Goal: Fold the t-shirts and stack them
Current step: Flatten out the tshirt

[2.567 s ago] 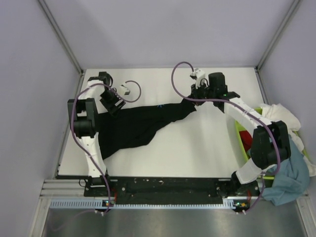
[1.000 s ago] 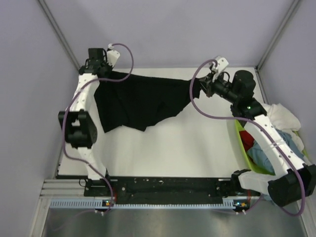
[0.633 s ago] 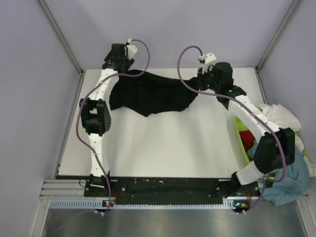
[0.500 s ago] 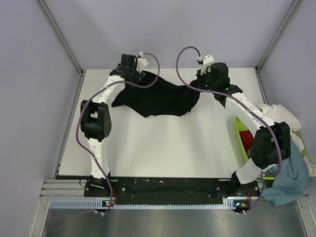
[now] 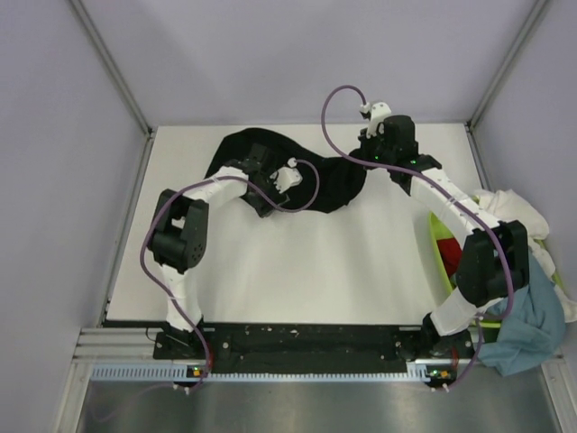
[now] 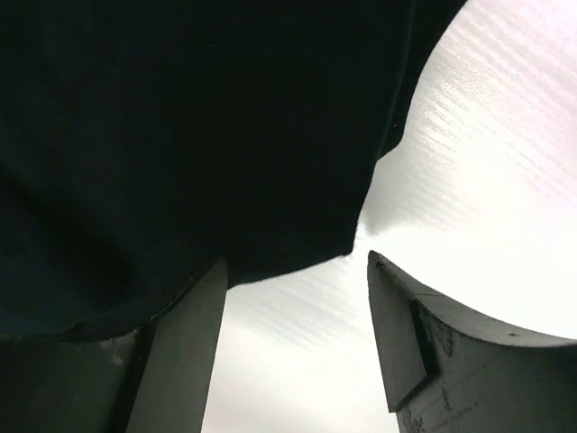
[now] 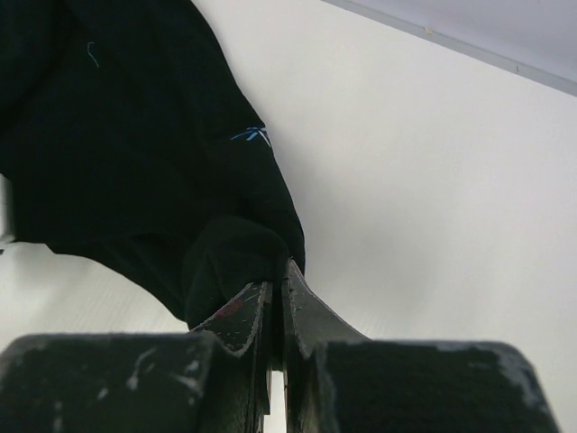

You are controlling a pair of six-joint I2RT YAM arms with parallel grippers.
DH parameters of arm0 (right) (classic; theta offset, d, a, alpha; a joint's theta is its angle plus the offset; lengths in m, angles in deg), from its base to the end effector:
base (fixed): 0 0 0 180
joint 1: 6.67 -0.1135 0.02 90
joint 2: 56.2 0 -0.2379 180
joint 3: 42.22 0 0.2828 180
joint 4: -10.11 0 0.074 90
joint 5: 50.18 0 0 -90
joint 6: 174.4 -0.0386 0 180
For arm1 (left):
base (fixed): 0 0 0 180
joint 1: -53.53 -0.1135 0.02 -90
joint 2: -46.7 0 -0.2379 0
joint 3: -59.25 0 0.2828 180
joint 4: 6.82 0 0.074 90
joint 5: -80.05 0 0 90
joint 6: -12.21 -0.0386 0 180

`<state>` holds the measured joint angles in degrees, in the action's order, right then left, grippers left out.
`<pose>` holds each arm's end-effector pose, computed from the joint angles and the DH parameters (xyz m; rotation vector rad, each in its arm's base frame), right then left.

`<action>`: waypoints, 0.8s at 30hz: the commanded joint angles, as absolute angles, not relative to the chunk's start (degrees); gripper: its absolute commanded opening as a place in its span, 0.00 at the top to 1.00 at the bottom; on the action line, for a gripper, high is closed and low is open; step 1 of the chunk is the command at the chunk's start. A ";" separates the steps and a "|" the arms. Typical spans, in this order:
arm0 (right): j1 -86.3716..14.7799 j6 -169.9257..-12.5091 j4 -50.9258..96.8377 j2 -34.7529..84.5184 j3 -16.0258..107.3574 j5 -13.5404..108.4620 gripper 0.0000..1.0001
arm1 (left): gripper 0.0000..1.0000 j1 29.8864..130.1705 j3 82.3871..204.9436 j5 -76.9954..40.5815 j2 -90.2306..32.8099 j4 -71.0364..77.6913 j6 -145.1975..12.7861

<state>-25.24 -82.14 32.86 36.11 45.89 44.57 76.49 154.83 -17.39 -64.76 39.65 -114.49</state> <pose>0.3894 0.1342 0.2795 -0.4217 2.0057 0.2624 0.3950 -0.1728 0.1581 1.3530 2.2744 -0.0929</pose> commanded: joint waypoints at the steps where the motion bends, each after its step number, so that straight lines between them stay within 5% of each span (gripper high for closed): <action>1: -25.04 -82.65 31.85 34.33 46.67 43.78 1.00 | 0.33 77.70 156.75 -14.78 -68.79 39.97 -114.08; 5: -25.04 -82.21 31.77 33.80 46.32 43.07 1.00 | 0.41 77.70 157.01 -13.90 -70.55 40.67 -114.08; 7: -25.04 -82.12 31.85 33.63 46.41 42.81 1.00 | 0.53 77.70 157.01 -13.29 -71.34 39.80 -114.00; 10: -25.04 -81.94 31.85 32.93 46.50 42.28 1.00 | 1.00 77.61 158.24 -11.53 -72.48 39.88 -113.21; 16: -25.04 -80.63 32.99 26.70 47.90 40.79 1.00 | 1.00 76.47 159.30 0.66 -65.03 41.55 -111.45; 24: -25.04 -77.64 33.43 11.76 53.26 46.93 1.00 | 1.00 73.92 164.66 8.07 -38.77 50.33 -115.22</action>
